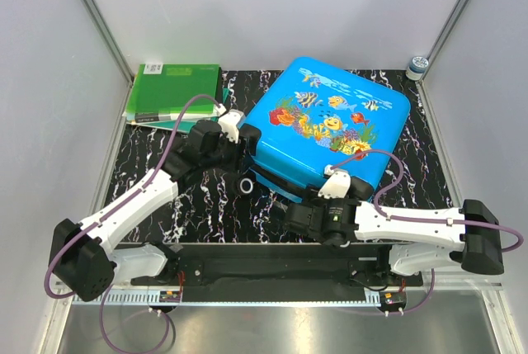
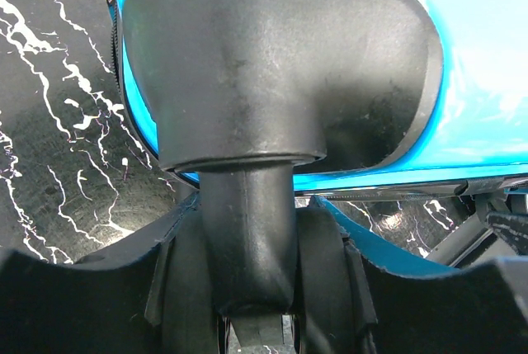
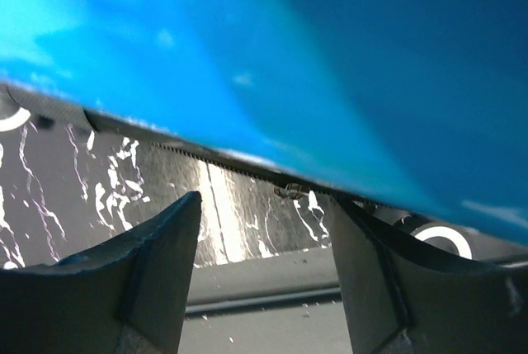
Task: Pack the luggage
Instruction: Zip the luggage at the center of the board.
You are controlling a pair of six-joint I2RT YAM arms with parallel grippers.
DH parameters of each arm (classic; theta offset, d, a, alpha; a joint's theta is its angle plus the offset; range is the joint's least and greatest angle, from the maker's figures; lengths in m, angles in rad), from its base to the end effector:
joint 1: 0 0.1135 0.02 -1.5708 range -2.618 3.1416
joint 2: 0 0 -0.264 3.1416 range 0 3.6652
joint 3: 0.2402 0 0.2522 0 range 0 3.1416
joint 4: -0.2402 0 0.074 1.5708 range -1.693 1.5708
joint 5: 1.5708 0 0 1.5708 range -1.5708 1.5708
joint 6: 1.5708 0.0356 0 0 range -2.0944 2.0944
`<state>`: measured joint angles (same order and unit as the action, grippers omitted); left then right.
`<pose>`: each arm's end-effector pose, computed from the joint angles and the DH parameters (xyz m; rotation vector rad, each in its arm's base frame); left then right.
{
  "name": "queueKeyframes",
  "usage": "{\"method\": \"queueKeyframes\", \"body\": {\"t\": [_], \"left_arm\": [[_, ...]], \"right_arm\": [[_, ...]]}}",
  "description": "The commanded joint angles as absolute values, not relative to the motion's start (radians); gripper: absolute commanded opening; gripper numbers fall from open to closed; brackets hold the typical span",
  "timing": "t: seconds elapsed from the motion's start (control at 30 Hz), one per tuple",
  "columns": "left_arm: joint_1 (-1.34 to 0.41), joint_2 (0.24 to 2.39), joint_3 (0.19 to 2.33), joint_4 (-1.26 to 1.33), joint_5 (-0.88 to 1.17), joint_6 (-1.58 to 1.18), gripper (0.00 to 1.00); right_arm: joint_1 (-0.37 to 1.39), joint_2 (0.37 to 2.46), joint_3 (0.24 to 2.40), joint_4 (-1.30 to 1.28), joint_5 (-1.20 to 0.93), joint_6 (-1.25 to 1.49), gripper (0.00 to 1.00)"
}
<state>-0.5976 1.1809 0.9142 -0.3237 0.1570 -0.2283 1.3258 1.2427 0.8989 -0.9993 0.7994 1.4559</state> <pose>0.2138 -0.1523 0.2902 0.4998 2.1678 -0.6362 0.0752 0.1957 0.2411 0.2622 2.3040 0.0854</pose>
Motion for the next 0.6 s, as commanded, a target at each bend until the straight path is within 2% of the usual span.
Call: {"method": "queueKeyframes", "body": {"t": [0.0,0.27,0.4,0.57], "left_arm": [[-0.627,1.086,1.040,0.015,0.302,-0.193,0.00],[-0.627,1.068,1.031,0.020,0.310,-0.199,0.00],[-0.627,1.062,1.025,0.023,0.313,-0.201,0.00],[-0.627,1.054,1.023,0.026,0.316,-0.201,0.00]], "right_arm": [[1.310,1.255,0.910,-1.132,0.950,1.583,0.65],[1.310,1.336,0.936,-1.291,0.997,1.758,0.50],[1.310,1.353,0.940,-1.331,1.006,1.798,0.37],[1.310,1.354,0.948,-1.341,1.011,1.799,0.26]]}}
